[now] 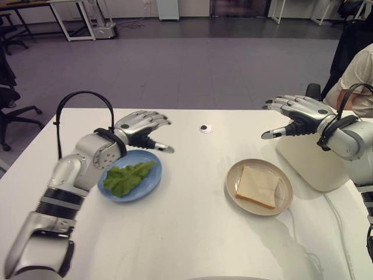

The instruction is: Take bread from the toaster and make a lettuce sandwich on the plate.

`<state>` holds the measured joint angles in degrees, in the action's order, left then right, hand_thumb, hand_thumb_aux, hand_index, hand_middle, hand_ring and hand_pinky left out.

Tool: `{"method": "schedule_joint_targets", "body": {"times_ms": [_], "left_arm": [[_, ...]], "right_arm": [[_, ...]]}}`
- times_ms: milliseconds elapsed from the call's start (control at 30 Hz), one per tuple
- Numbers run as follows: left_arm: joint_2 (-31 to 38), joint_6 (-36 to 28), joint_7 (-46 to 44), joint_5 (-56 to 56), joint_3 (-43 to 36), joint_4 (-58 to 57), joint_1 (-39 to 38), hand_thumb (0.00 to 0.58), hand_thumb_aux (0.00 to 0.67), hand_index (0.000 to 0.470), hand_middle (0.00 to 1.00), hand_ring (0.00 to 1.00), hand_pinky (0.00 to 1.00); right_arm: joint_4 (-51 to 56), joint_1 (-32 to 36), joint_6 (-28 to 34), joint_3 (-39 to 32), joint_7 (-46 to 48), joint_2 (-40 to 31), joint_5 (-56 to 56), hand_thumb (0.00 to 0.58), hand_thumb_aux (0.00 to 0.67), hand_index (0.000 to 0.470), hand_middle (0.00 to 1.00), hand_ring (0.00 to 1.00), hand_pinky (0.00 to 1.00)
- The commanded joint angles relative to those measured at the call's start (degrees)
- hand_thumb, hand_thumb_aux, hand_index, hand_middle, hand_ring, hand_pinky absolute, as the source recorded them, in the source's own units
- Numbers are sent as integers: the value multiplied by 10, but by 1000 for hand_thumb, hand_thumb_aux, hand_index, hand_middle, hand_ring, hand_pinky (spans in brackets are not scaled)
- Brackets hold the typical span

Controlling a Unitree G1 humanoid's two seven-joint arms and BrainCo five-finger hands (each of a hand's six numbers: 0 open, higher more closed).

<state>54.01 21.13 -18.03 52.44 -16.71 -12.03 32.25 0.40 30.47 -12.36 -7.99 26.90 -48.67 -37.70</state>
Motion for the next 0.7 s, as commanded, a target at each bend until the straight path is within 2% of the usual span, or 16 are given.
{"method": "schedule_joint_targets", "body": {"times_ms": [33,233,467,700], "left_arm": [[41,11,-10,46,-23,-60,14,0,0,0,0,0,0],[61,-31,-105,43,-23,-67,-21,0,0,0,0,0,0],[76,-36,-206,20,-27,-12,-66,0,0,0,0,0,0],[50,-45,-205,66,-59,-8,-67,0,0,0,0,0,0]], "right_arm": [[-1,-12,2,9,8,-11,8,0,0,0,0,0,0],[7,-11,-6,6,9,-12,8,0,0,0,0,0,0],[5,-20,-10,12,8,-18,10,0,0,0,0,0,0],[2,-18,-12,5,9,-11,7,0,0,0,0,0,0]]}}
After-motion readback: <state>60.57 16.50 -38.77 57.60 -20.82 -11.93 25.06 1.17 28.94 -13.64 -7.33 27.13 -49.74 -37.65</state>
